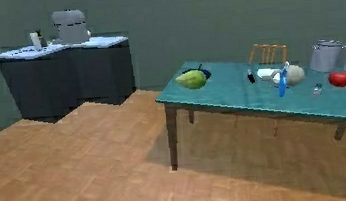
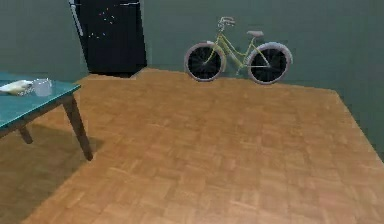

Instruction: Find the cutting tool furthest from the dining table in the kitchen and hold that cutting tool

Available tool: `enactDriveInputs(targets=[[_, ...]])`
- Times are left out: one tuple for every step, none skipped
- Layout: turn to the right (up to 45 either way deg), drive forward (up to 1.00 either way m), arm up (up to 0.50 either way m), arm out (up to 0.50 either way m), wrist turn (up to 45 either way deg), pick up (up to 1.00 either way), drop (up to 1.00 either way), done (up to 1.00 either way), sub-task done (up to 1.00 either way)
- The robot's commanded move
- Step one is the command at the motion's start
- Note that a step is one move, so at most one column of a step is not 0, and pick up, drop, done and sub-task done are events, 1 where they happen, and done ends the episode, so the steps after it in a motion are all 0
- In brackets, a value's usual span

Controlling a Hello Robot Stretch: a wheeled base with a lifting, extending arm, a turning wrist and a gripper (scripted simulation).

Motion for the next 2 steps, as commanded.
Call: enactDriveInputs(targets=[[9.0, 0.00, 0.00, 0.00, 0.0, 0.00, 0.00, 0.00, 0.00], [0.0, 0.45, 0.00, 0.00, 0.0, 0.00, 0.00, 0.00, 0.00]])
